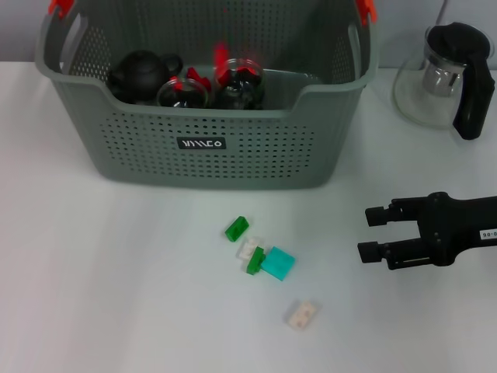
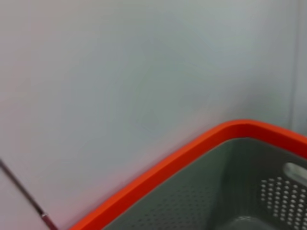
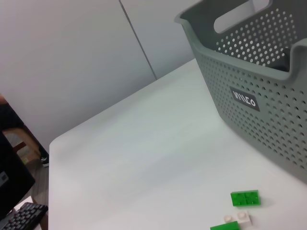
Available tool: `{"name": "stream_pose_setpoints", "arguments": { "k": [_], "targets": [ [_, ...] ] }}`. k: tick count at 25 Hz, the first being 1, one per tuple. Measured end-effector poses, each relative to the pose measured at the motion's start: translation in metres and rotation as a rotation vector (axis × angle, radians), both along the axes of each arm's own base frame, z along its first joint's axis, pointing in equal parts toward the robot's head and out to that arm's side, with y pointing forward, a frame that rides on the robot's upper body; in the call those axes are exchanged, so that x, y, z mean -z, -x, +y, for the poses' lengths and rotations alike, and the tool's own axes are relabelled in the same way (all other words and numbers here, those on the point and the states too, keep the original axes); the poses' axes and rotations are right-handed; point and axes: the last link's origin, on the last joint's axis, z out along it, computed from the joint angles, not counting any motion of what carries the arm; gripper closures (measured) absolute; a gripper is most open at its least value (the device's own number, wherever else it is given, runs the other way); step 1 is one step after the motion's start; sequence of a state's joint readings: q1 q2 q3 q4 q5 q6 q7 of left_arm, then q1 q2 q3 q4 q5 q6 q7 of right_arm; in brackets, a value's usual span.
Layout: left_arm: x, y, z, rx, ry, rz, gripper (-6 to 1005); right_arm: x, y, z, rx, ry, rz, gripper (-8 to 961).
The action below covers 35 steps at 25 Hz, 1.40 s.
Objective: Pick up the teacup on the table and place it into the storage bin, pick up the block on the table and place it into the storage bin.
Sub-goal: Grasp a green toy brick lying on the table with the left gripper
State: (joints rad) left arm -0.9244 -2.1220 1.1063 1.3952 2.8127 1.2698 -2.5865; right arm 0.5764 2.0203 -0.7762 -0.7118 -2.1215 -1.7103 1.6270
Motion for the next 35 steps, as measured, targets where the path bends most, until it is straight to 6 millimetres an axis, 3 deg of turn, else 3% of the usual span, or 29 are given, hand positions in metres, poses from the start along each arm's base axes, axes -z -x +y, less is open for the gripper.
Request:
{"name": "stream_pose_setpoints", "arguments": {
  "k": [7, 8, 9, 16, 18, 23, 27, 35],
  "targets": [
    [-0.011, -0.004, -0.008, 0.005, -0.003, 0.018, 644, -0.001, 0.000, 0.001, -0.004, -0.002, -0.002, 130],
    [-0.012, -0.006, -0.013, 0.009, 0.017, 0.024, 527, -0.001, 0.001, 0.001, -0.005, -0.002, -0.002, 130],
    [-0.013, -0.012, -0.022, 0.027, 0.050, 0.035, 411, -0.001, 0.001, 0.001, -0.005, -0.002, -0.003, 130],
    [0.012, -0.032, -0.113, 0.241, 0.433, 0.167, 262, -0.001, 0.000, 0.002, -0.004, -0.008, -0.006, 131],
    [0.027, -0.027, -0.140, 0.314, 0.535, 0.212, 220, -0.001, -0.001, 0.002, -0.004, -0.011, -0.007, 131],
    [0.057, 0.003, -0.174, 0.435, 0.705, 0.341, 119, -0.002, -0.002, 0.002, -0.003, -0.015, -0.008, 129],
    [0.075, 0.024, -0.182, 0.492, 0.802, 0.401, 61, -0.001, -0.001, 0.003, -0.002, -0.017, -0.006, 130],
    [0.106, 0.049, -0.163, 0.583, 0.928, 0.491, 64, -0.001, 0.002, 0.004, 0.014, -0.016, 0.004, 130]
  ]
}}
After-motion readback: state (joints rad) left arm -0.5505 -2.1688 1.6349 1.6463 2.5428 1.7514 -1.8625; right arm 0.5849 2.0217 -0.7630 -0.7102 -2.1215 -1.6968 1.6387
